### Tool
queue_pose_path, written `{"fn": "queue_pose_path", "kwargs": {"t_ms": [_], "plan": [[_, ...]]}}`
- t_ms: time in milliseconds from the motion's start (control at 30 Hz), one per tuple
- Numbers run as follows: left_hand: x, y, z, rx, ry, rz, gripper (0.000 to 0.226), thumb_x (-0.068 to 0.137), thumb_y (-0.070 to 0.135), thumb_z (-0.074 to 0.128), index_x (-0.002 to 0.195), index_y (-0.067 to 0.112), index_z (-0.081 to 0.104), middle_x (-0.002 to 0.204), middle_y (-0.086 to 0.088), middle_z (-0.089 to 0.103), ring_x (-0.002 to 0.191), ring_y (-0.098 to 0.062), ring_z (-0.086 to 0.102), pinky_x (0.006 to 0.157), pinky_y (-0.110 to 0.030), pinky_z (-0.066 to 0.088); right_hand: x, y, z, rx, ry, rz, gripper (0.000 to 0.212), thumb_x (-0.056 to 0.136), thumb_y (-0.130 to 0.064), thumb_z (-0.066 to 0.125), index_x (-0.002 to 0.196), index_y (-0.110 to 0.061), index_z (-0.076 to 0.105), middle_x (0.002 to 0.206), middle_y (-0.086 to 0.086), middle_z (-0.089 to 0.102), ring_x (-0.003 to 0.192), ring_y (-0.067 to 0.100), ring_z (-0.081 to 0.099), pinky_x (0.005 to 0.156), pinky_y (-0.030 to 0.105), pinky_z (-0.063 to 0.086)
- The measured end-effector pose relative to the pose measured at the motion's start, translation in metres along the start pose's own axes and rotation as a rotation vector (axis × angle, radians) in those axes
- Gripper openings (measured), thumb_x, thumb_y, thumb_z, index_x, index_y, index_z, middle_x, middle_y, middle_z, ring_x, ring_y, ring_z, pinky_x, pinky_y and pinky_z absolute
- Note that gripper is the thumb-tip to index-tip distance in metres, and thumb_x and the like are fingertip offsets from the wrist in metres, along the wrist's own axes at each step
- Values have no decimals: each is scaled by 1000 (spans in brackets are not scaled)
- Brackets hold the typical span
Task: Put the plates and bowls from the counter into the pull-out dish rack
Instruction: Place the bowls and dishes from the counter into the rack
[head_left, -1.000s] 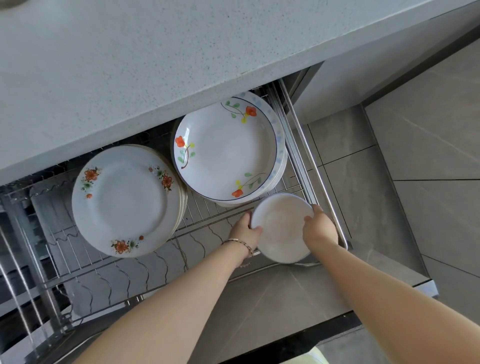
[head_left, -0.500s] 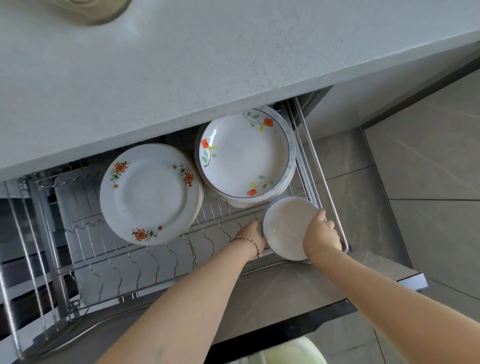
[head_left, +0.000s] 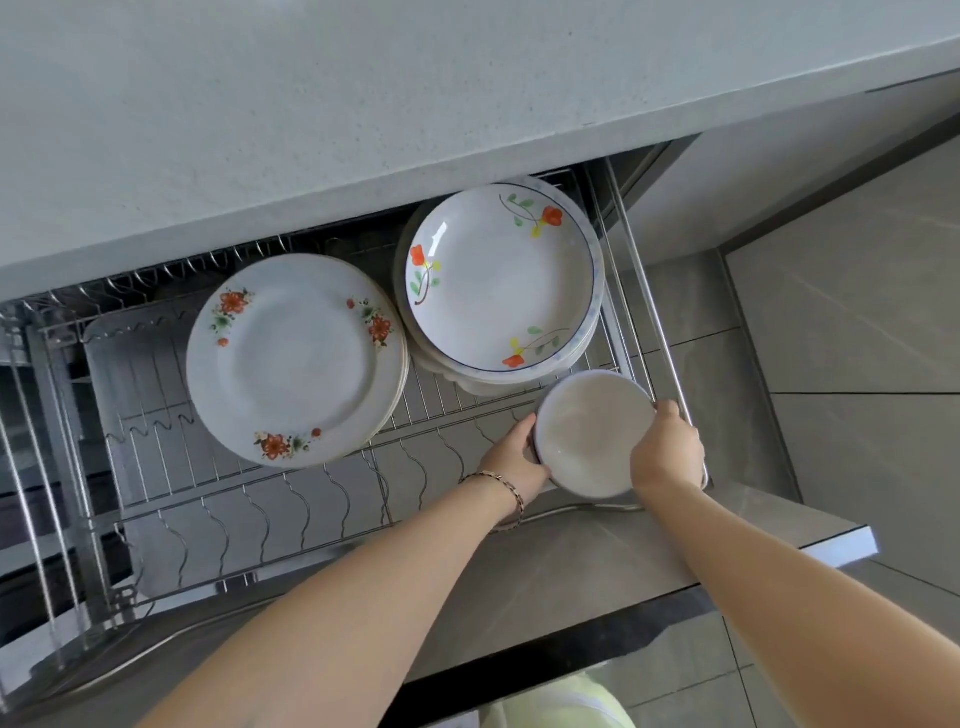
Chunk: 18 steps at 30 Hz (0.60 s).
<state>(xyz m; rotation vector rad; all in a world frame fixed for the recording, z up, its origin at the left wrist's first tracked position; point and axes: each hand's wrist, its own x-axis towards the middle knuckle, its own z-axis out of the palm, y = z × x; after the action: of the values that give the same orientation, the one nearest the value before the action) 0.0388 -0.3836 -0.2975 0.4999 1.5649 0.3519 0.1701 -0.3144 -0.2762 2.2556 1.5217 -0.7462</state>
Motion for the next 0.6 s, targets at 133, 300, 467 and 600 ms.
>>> {"fn": "queue_pose_path", "kwargs": {"t_ms": [133,300,467,600], "plan": [[3,-4,1,-37,80,-16,69,81,10,59,142,33,38,144,5,48,131,-20,48,107,-36,42,3,-1,3,12,5,-3,38,87,11,34,122,0,44,119,26,58,108,41,56,77,39,43],[11,15,-3,-86,106,-121,53,89,11,51,140,21,41,138,-6,53,121,-29,56,101,-42,48,3,0,3,-68,-77,24,36,90,6,35,125,2,44,121,25,58,112,40,56,86,43,47],[11,29,1,-225,23,-177,54,81,-8,37,127,18,50,108,-10,55,103,-34,58,89,-53,53,4,1,2,-82,-121,64,36,89,6,38,125,3,43,123,23,57,114,40,56,88,42,47],[11,20,5,-218,67,-134,59,80,-5,43,131,24,48,108,-6,58,98,-27,56,78,-31,55,3,2,1,-94,-117,75,32,89,6,39,121,4,46,121,23,59,113,40,56,88,42,47]]}}
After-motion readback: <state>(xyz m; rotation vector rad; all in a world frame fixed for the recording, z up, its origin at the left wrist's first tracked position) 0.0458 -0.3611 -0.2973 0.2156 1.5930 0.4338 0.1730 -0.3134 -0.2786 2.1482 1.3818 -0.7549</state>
